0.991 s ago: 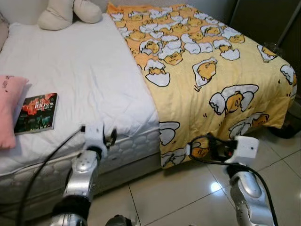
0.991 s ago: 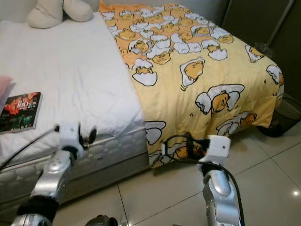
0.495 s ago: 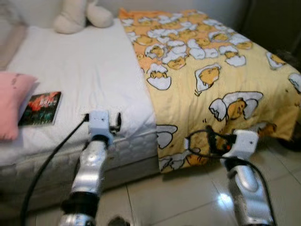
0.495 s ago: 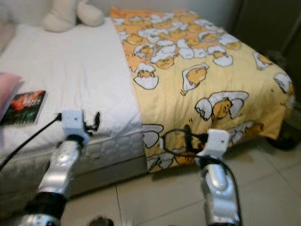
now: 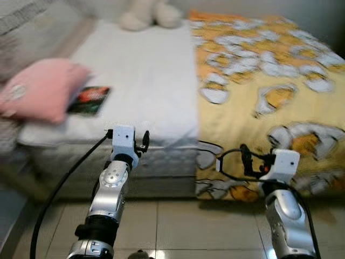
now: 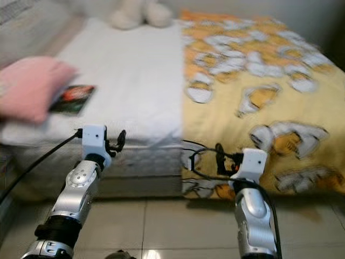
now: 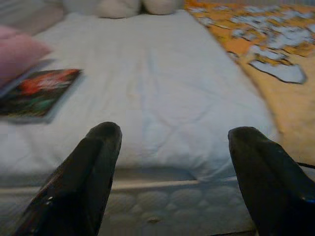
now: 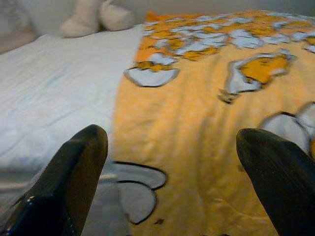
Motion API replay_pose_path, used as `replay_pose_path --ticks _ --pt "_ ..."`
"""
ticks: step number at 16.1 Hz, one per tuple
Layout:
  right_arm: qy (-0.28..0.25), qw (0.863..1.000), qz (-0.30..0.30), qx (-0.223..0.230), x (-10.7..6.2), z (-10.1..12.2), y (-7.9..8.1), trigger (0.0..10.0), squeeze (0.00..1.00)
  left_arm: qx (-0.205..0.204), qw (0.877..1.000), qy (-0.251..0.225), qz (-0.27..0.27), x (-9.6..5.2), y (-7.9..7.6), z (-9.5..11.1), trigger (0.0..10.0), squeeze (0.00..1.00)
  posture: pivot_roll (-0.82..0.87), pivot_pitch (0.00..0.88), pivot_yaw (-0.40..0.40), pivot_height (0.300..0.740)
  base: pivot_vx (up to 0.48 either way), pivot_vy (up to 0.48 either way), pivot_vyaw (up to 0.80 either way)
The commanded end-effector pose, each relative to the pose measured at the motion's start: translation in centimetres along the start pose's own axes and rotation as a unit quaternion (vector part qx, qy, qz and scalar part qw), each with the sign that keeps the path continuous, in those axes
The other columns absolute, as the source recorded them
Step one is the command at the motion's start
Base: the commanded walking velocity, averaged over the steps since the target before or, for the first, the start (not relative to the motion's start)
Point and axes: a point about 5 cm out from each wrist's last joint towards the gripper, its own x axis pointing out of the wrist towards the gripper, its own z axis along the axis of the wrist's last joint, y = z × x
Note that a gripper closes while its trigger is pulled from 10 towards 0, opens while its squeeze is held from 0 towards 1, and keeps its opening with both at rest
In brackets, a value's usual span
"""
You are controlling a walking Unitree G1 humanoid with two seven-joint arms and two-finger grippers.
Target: Clean up the room
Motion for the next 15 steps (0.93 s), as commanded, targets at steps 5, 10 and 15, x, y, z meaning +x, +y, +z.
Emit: replay_pose_path --ticks 5,10,15 --pt "-0.020 0.999 0.036 -0.014 0.2 0.9 0.8 10.0 0.00 -0.015 0.999 -0.025 0.023 0.0 -0.6 1.0 10.0 0.00 -0.01 0.000 -0.005 0.740 0.228 0.000 0.51" --pt "-0.009 0.999 0.042 -0.012 0.2 0.7 0.6 10.0 0.00 -0.014 1.000 0.008 0.006 0.0 -1.4 -0.1 10.0 0.00 -0.02 0.000 -0.003 0.740 0.337 0.000 0.49" --pt "0.019 0.998 0.053 -0.006 -1.0 -0.8 1.2 10.0 0.00 -0.002 1.000 0.009 -0.025 0.0 -1.4 -0.4 10.0 0.00 -0.02 0.000 0.027 0.740 0.000 0.000 0.49"
